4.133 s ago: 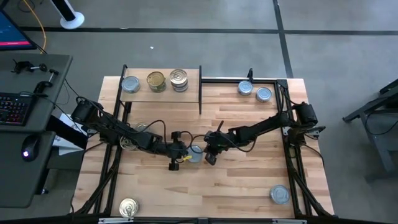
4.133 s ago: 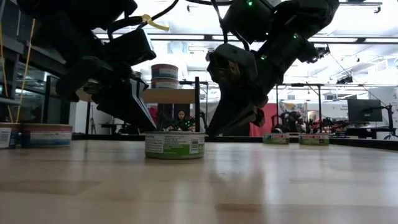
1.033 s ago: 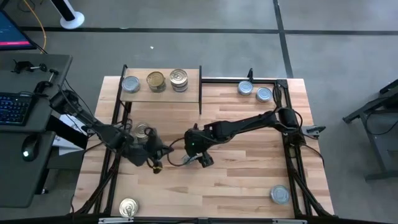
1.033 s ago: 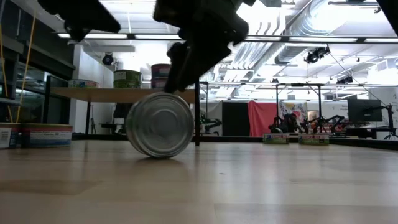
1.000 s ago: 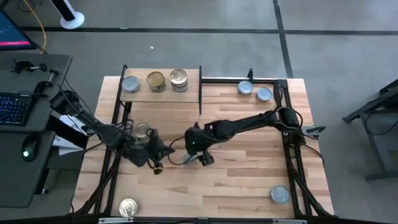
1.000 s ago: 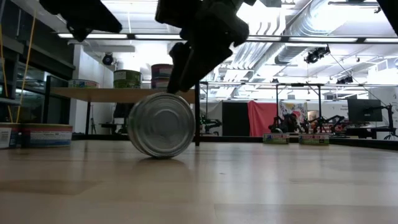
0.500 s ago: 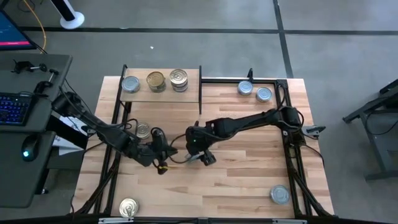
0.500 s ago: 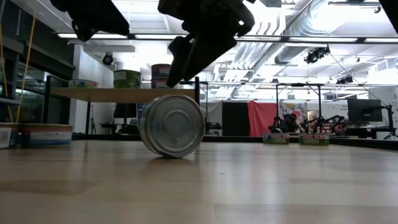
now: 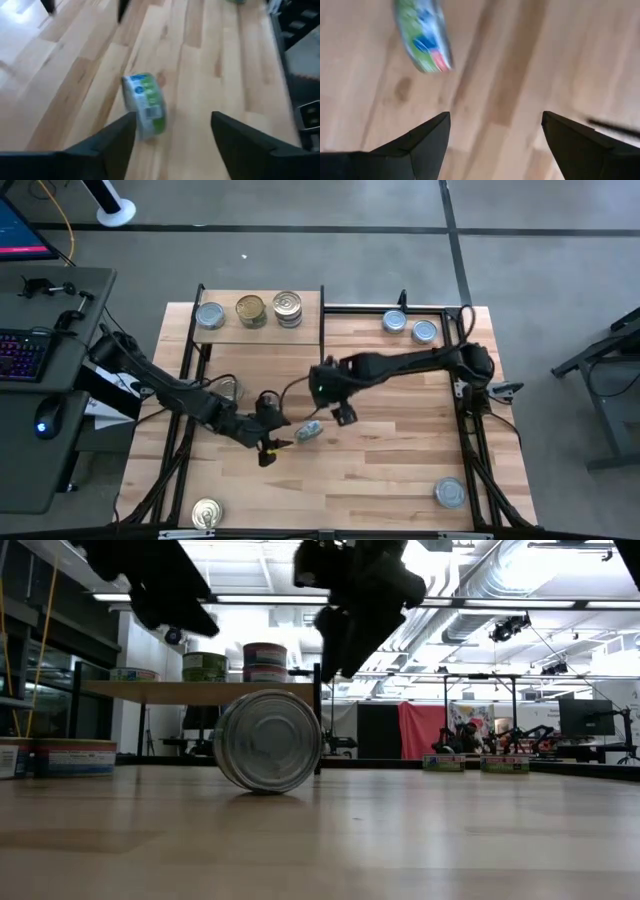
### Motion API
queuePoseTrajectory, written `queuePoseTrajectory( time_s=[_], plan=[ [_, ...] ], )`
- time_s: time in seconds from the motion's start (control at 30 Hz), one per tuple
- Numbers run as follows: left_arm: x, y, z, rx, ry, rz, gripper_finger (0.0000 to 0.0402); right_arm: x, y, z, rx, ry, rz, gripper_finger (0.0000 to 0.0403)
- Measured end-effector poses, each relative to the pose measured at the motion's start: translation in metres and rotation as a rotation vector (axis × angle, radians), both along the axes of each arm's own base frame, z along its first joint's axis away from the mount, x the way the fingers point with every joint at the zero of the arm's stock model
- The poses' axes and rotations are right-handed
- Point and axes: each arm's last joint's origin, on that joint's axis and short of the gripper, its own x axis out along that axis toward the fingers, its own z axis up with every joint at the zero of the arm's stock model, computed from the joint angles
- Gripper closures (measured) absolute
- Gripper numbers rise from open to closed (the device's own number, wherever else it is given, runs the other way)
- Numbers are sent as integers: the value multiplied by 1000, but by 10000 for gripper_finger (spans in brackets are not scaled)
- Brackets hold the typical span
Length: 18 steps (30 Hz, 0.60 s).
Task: Stack canned seafood by type on shelf
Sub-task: Stack the green-white tuna can on top of the green-white tuna can on the shelf
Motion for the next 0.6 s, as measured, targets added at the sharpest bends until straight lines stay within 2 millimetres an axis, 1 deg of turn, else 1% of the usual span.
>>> queuePoseTrajectory(
  time_s=[0.1,0.2,0.27,0.37,0.47,0.6],
  plan=[
    [10,5,-6,-24,14,-12,113,-13,-16,16,8,13,-64,96],
    [19,6,-18,-52,42,-28,91,-27,-30,33,-5,16,-126,96],
    [23,5,-26,-49,60,-21,83,-37,-37,45,-42,9,-171,96],
    [27,4,-36,-53,80,32,79,-54,-45,62,-73,-20,-244,96],
    [28,5,-40,-53,81,86,79,-76,-50,69,-85,-47,-323,96],
    [28,6,-41,-37,73,129,78,-108,-50,63,-88,-78,-434,96]
  ],
)
